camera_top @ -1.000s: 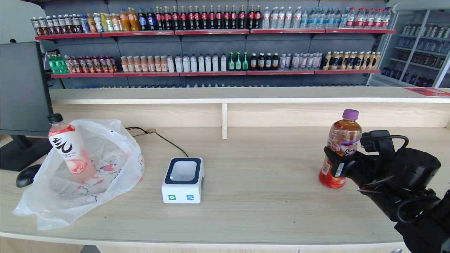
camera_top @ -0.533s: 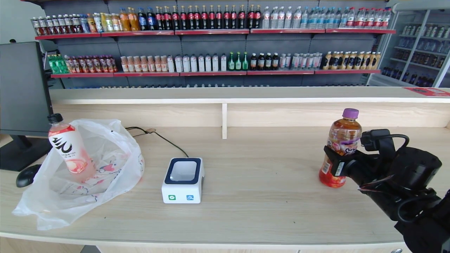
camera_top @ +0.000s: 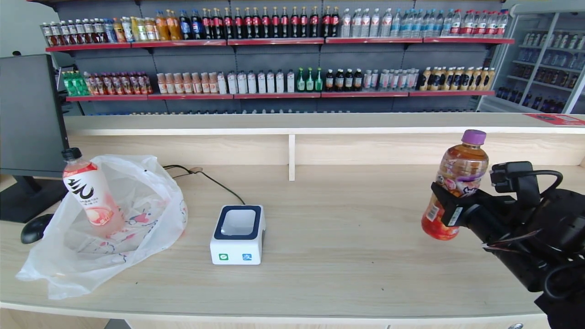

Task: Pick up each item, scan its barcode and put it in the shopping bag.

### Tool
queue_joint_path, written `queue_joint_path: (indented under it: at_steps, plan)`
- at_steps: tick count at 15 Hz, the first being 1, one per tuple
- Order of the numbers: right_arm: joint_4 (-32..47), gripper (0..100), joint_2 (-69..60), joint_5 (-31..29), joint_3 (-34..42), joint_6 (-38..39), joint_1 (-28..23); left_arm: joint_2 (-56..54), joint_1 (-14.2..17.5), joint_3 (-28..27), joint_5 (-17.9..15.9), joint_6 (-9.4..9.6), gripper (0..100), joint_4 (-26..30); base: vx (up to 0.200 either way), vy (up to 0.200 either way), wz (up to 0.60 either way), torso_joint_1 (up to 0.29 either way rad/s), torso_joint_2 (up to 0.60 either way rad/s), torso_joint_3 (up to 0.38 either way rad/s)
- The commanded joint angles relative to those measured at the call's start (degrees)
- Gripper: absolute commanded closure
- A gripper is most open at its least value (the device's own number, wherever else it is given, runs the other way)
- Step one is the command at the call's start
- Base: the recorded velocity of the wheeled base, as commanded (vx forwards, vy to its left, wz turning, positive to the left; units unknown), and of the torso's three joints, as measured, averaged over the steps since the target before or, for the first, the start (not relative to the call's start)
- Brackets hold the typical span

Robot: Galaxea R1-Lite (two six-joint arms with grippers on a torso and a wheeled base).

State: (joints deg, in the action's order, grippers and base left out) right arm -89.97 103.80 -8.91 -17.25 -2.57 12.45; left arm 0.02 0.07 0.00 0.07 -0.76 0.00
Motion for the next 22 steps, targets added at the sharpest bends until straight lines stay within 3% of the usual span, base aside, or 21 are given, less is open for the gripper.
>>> queue_joint_path:
  at_steps: [1, 7, 9, 11, 13, 16, 18, 22]
  plan:
    - [-0.03, 100, -5.01, 0.03, 2.4, -0.06, 1.97, 0.06, 0.01, 0.0, 0.01, -0.04, 0, 0.0, 0.0, 0.0, 0.0, 0.0, 0.0, 0.0]
    - [-0.03, 100, -13.28, 0.12, 9.25, 0.11, 10.93, 0.06, 0.01, 0.0, 0.01, -0.04, 0, 0.0, 0.0, 0.0, 0.0, 0.0, 0.0, 0.0]
    - [-0.03, 100, -14.77, 0.03, 9.6, 3.19, 16.82, 0.06, 0.01, 0.0, 0.01, -0.04, 0, 0.0, 0.0, 0.0, 0.0, 0.0, 0.0, 0.0]
    - [-0.03, 100, -16.0, 0.03, 11.01, 3.63, 17.44, 0.06, 0.01, 0.0, 0.01, -0.04, 0, 0.0, 0.0, 0.0, 0.0, 0.0, 0.0, 0.0]
    - [-0.03, 100, -16.88, 0.12, 16.99, 3.36, 21.83, -0.02, -0.07, 0.0, 0.01, 0.58, 0, 0.0, 0.0, 0.0, 0.0, 0.0, 0.0, 0.0]
    - [-0.03, 100, -16.79, 0.91, 14.7, 4.15, 24.12, -0.02, 0.01, 0.0, 0.01, 0.76, 0, 0.0, 0.0, 0.0, 0.0, 0.0, 0.0, 0.0]
    - [-0.03, 100, -16.35, 4.34, 10.92, 8.2, 24.29, -0.02, 0.01, 0.0, 0.01, 0.76, 0, 0.09, 0.0, 0.0, 0.0, 0.0, 0.0, 0.0]
    - [-0.03, 100, -16.79, 15.42, 10.31, 13.56, 24.99, -0.02, -0.07, 0.0, 0.01, 0.76, 0, 0.09, 0.0, 0.0, 0.0, 0.0, 0.0, 0.0]
